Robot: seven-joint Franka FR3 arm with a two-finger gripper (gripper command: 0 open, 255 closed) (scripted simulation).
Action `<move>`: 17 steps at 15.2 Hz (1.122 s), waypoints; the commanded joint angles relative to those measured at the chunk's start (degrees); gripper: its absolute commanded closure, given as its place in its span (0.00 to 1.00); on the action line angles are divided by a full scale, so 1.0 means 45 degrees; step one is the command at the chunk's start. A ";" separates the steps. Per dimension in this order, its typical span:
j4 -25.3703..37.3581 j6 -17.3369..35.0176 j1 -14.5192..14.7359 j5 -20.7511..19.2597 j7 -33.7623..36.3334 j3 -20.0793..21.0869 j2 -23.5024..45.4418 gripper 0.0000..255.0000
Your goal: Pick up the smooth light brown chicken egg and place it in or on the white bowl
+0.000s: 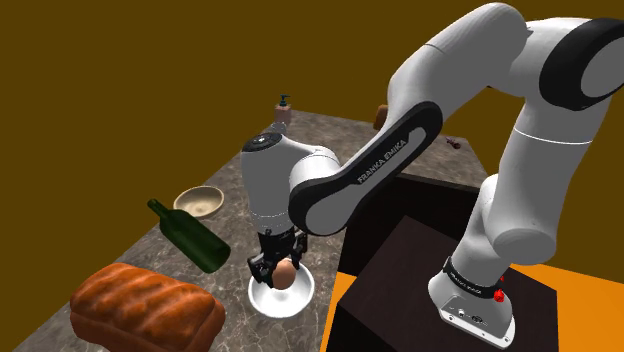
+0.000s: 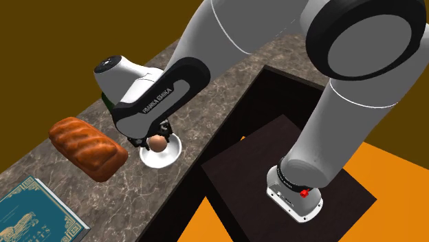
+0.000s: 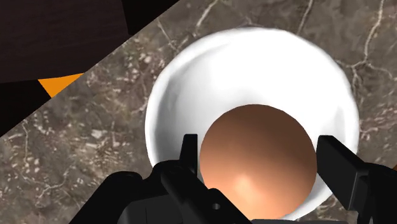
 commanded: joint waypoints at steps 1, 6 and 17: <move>-0.0021 0.0069 0.0002 -0.0030 0.0012 -0.0008 0.0045 1.00; -0.0020 0.0069 0.0002 -0.0030 0.0013 -0.0008 0.0045 1.00; 0.0821 -0.1541 -0.0125 0.0466 -0.0356 0.0029 -0.0827 0.00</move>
